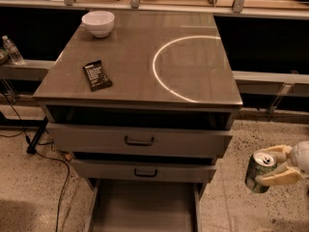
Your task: Place green can into bottom drawer
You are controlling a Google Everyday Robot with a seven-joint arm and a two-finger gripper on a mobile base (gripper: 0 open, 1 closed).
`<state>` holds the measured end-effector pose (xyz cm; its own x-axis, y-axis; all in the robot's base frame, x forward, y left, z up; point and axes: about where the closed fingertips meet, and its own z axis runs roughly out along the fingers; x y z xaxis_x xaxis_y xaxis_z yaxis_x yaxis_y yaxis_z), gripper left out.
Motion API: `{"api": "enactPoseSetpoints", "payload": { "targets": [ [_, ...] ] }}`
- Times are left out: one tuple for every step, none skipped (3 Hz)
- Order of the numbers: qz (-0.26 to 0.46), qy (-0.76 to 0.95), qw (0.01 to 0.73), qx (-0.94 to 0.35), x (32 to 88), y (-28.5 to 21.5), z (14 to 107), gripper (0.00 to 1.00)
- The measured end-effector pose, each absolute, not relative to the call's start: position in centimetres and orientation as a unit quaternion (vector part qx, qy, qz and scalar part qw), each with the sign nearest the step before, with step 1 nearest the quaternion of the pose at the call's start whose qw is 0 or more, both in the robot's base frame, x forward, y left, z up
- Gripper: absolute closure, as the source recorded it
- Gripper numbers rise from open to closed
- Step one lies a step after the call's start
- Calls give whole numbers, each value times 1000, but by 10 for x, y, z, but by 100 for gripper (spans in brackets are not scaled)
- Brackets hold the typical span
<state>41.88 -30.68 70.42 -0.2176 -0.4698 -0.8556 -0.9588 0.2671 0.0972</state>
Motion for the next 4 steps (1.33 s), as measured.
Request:
{"api": "enactPoseSetpoints", "payload": {
  "targets": [
    [341, 697, 368, -513, 413, -303, 686, 100],
    [354, 681, 365, -527, 404, -297, 648, 100],
    [385, 648, 370, -543, 386, -283, 571, 100],
    [409, 622, 384, -546, 370, -263, 513, 100]
  ]
}}
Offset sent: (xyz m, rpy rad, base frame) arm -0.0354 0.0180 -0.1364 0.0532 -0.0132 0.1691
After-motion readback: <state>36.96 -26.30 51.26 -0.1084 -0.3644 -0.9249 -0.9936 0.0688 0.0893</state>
